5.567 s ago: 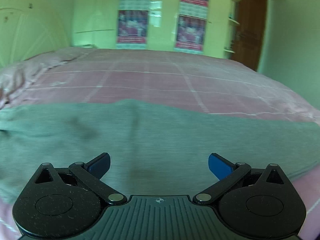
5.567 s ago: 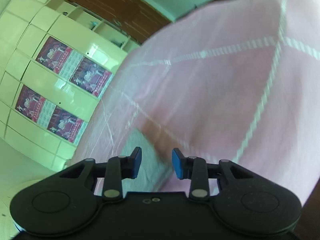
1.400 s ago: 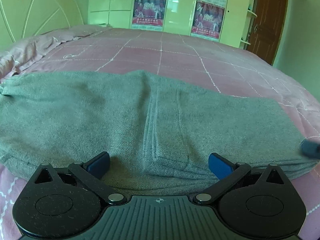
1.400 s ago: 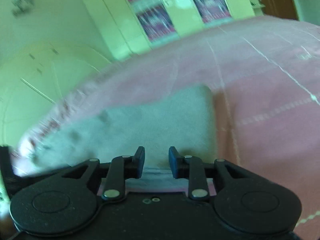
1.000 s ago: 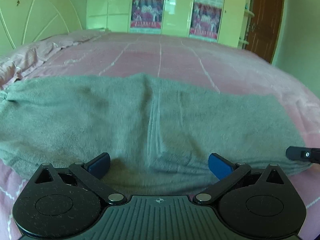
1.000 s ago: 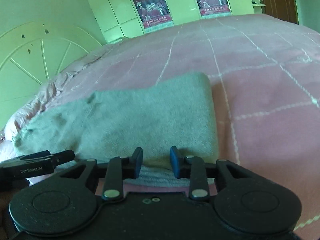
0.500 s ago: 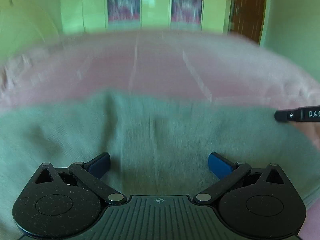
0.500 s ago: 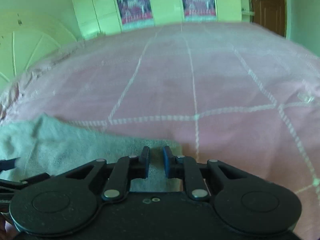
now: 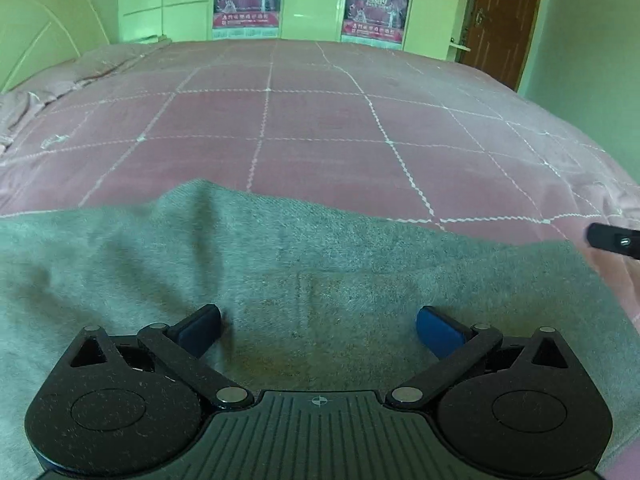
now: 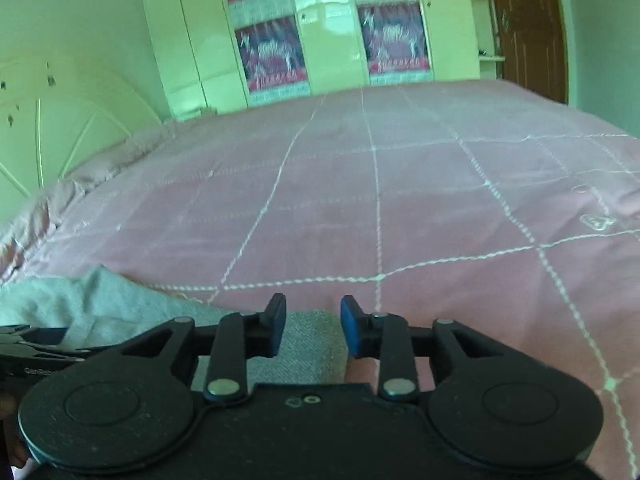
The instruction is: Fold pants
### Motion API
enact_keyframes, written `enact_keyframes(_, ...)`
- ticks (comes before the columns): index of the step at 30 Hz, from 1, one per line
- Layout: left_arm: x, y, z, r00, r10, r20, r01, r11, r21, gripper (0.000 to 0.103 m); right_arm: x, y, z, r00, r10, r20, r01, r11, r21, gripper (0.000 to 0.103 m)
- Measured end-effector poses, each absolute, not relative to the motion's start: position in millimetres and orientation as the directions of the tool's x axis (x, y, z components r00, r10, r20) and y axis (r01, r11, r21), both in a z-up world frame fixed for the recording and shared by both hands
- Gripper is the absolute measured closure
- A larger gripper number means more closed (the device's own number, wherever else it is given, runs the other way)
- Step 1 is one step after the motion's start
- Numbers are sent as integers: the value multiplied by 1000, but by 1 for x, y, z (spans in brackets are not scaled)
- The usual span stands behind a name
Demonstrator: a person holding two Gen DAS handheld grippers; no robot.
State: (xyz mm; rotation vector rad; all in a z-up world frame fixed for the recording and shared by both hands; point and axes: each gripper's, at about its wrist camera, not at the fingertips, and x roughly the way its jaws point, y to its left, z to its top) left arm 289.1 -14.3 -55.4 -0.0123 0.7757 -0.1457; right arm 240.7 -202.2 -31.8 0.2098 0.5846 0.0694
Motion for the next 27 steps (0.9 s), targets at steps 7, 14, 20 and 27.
enact_keyframes(7,251,3,-38,716,-152,-682,117,988,-98,0,189,-196,-30,840,146,-523,-1,963,269,74)
enact_keyframes(14,202,35,-23,728,-109,-677,124,992,-27,0,162,-170,-29,824,208,-526,-45,951,305,61)
enact_keyframes(20,152,87,-21,753,-72,-654,74,997,-25,0,157,-138,-20,806,273,-526,-123,946,301,43)
enact_keyframes(27,126,213,-44,777,-3,-629,-145,972,-183,0,158,-84,-19,777,322,-541,-236,946,223,32)
